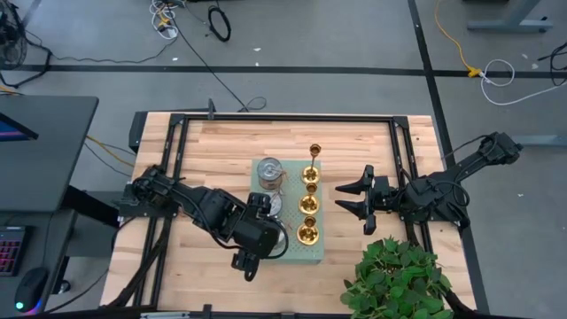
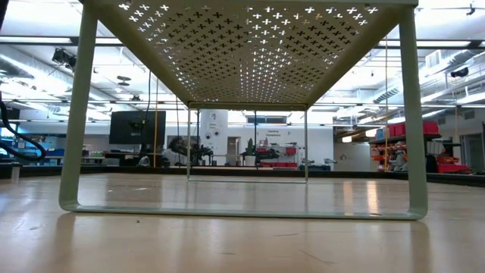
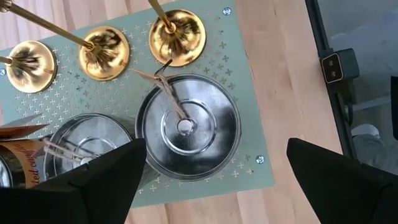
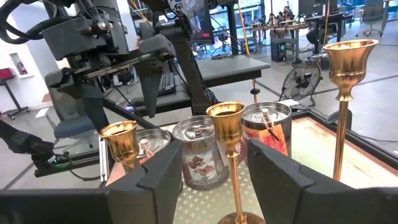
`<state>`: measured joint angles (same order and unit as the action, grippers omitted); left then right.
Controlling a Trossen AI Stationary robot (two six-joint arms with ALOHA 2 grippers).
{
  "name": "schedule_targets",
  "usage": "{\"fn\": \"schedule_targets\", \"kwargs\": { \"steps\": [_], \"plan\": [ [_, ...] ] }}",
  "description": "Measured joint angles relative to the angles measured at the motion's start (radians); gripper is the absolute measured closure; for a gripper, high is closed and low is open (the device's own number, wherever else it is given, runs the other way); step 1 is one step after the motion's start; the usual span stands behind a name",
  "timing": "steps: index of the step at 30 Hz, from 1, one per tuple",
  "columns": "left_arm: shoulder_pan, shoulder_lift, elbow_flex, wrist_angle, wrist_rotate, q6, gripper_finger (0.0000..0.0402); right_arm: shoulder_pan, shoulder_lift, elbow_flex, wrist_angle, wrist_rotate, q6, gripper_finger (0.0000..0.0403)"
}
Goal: Pick & Place candle stick holders
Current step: Return to Home Position
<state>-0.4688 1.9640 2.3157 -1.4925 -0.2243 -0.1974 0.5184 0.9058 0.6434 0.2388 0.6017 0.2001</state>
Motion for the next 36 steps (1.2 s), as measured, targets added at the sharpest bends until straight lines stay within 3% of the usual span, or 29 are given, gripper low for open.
{"fn": "schedule_targets", "kwargs": {
  "steps": [5, 13, 15, 21, 27, 36],
  "plan": [
    [-0.031, 0.0, 0.0, 0.026, 0.001, 0.003, 0.0003, 0.0, 0.0, 0.0, 0.0, 0.0, 0.0, 0.0218],
    [-0.131, -0.004, 0.0, -0.087, -0.202, -0.025, 0.0002, 0.0, 0.0, 0.0, 0.0, 0.0, 0.0, 0.0218],
    [-0.158, -0.015, 0.0, -0.075, -0.213, -0.046, 0.0002, 0.0, 0.0, 0.0, 0.0, 0.0, 0.0, 0.0218],
    [-0.204, -0.14, 0.001, -0.079, -0.235, 0.0, 0.0003, 0.0, 0.0, 0.0, 0.001, 0.0, 0.0, 0.0218],
    [-0.272, -0.319, 0.0, -0.079, -0.47, -0.073, 0.0003, 0.0, 0.0, 0.0, -0.001, 0.0, 0.0, 0.0218],
    [-0.448, -0.426, 0.0, -0.079, -0.593, -0.118, 0.0003, 0.0, 0.0, 0.0, 0.0, 0.0, 0.0, 0.0218]
  ]
}}
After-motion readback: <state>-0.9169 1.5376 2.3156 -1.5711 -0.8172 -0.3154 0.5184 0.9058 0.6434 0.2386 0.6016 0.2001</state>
